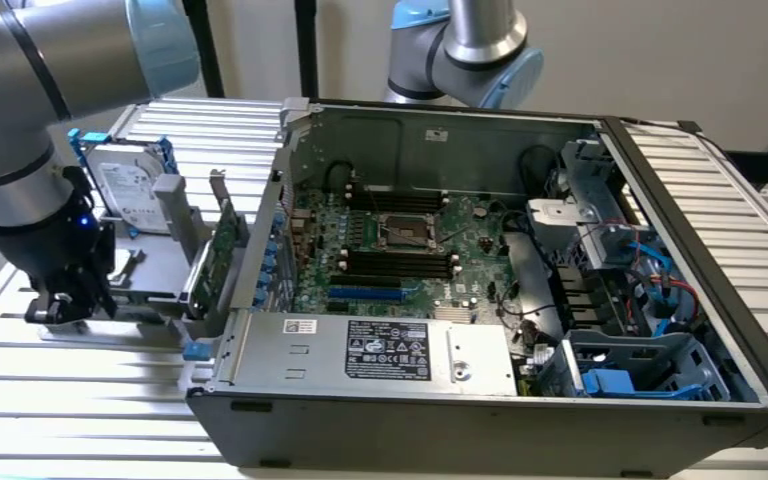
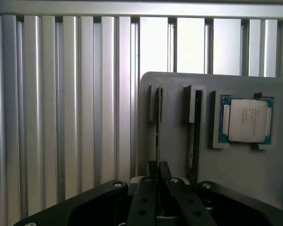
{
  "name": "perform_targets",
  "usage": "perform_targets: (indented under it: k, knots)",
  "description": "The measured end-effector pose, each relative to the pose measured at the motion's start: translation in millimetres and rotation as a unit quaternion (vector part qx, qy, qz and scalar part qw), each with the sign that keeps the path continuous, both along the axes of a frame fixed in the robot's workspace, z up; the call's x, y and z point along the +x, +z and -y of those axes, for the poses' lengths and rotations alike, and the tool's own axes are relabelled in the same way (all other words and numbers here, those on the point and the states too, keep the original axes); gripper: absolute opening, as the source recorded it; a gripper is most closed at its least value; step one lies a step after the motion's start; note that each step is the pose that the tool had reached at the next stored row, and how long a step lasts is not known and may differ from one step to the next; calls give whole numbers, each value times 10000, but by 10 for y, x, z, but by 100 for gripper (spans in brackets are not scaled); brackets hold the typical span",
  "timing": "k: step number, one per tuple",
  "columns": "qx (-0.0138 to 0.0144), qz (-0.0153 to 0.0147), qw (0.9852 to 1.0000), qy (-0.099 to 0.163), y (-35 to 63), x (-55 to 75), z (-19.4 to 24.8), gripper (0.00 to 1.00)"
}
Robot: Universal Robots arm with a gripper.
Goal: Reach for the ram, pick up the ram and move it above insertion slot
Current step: 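Pick up the ram and move it above insertion slot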
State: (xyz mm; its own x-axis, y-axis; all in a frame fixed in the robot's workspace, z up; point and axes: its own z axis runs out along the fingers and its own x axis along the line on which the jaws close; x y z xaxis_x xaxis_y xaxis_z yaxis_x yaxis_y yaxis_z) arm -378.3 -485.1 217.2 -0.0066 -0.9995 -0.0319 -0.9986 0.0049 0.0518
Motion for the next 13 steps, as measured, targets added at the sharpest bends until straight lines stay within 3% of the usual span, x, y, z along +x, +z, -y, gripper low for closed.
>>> perform_targets:
  k: [5,13]
  knots:
    - [4,-3,10000,0,158,2,1,13]
    - [16,-10,10000,1,512,24,4,13]
